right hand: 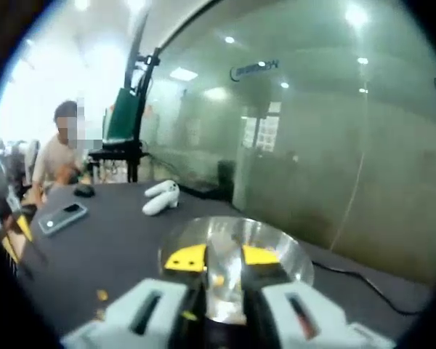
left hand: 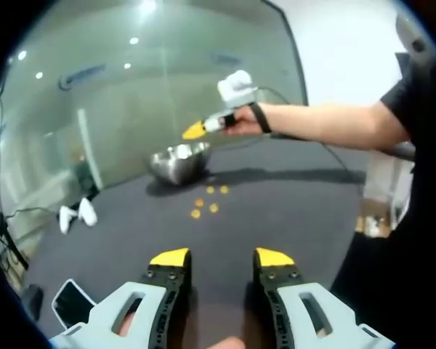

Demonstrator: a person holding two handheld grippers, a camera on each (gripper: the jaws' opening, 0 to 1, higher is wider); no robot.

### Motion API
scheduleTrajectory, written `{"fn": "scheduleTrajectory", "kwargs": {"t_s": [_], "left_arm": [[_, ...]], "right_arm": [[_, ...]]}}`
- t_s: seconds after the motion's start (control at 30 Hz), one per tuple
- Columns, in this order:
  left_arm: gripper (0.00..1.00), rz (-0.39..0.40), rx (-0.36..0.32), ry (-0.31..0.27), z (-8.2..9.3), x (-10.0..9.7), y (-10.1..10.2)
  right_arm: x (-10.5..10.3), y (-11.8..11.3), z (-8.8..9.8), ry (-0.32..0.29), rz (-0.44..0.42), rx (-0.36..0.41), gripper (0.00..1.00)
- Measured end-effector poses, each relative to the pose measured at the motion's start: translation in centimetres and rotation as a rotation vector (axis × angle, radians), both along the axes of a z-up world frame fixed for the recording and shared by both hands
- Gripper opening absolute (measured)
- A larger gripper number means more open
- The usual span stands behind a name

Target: Pick up the QQ candy scattered on the table and place it into the stainless steel bowl on the table

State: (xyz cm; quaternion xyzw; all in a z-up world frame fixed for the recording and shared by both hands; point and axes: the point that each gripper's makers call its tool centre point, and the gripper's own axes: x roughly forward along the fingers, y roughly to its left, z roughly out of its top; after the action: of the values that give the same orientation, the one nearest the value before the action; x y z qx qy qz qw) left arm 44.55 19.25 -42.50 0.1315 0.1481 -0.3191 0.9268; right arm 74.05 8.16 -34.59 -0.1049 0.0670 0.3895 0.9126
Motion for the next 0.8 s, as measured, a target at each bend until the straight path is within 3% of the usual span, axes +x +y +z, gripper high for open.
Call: {"fn": "scheduleTrajectory", "kwargs": {"t_s": [0.13, 0.27, 0.37, 0.43, 0.53, 0.63, 0.8], "left_arm": [[0.36, 0.006, 0.008, 0.001, -0.1, 0.0, 0.2], [0.36, 0.008, 0.008, 0.006, -0.2, -0.1, 0.4], [0.36, 0.003, 0.01, 0.011, -0.3, -0.2, 0.4], [0.36, 0.002, 0.015, 0.011, -0.3, -0.3, 0.4], [0.36, 0.004, 0.007, 0.009, -0.2, -0.3, 0.5], [0.36, 0.002, 0.01, 0.013, -0.3, -0.3, 0.5], [0.36, 0.006, 0.01, 0.018, -0.5, -0.2, 0.6]], "right_arm": [[-1.0, -0.3, 0.9, 0.038, 0.014, 0.099, 0.16], [-2.3, -1.2, 0.8, 0.029, 0.043, 0.093, 0.16], [-4.6, -2.3, 1.1, 0.038, 0.091, 0.104, 0.16], [-7.3, -2.4, 1.0, 0.07, 0.178, 0.151, 0.14], [-11.4, -2.9, -1.1, 0.138, 0.302, 0.131, 0.15], [-13.7, -3.7, -3.7, 0.097, 0.323, 0.048, 0.17], [-17.0, -3.6, -6.1, 0.079, 0.382, 0.006, 0.17]]}}
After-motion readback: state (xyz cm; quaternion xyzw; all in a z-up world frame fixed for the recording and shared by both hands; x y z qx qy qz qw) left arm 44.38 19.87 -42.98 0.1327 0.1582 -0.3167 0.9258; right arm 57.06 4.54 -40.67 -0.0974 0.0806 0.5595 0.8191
